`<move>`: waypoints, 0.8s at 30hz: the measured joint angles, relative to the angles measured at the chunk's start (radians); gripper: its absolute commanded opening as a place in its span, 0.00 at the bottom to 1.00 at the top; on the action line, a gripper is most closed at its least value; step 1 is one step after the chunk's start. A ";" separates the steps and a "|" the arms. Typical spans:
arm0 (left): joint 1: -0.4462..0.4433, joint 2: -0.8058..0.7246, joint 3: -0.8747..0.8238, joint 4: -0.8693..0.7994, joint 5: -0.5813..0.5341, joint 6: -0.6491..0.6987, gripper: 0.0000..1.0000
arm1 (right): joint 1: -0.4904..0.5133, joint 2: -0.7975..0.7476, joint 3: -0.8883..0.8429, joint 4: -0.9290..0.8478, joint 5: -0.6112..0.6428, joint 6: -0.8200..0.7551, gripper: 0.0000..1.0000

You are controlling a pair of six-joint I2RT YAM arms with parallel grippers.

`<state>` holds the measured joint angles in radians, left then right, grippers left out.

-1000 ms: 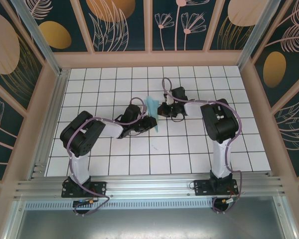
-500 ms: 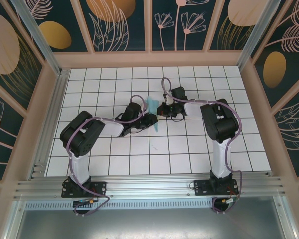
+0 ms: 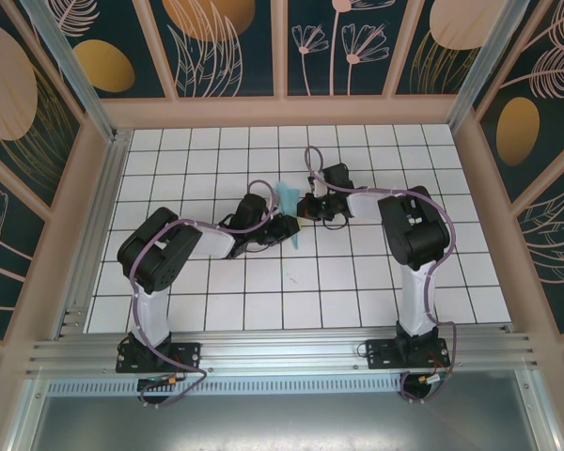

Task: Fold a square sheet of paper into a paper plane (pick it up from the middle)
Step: Fold the wing for the fifth time at the center of the table.

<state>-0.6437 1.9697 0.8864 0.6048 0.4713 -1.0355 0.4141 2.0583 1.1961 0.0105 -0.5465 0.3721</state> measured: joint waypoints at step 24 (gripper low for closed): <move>-0.016 0.051 0.010 0.037 0.027 -0.018 0.27 | 0.000 0.000 0.000 0.000 0.000 0.000 0.00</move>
<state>-0.6598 2.0209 0.8959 0.6415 0.4980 -1.0534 0.4141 2.0583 1.1961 0.0105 -0.5465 0.3721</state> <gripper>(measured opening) 0.270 0.065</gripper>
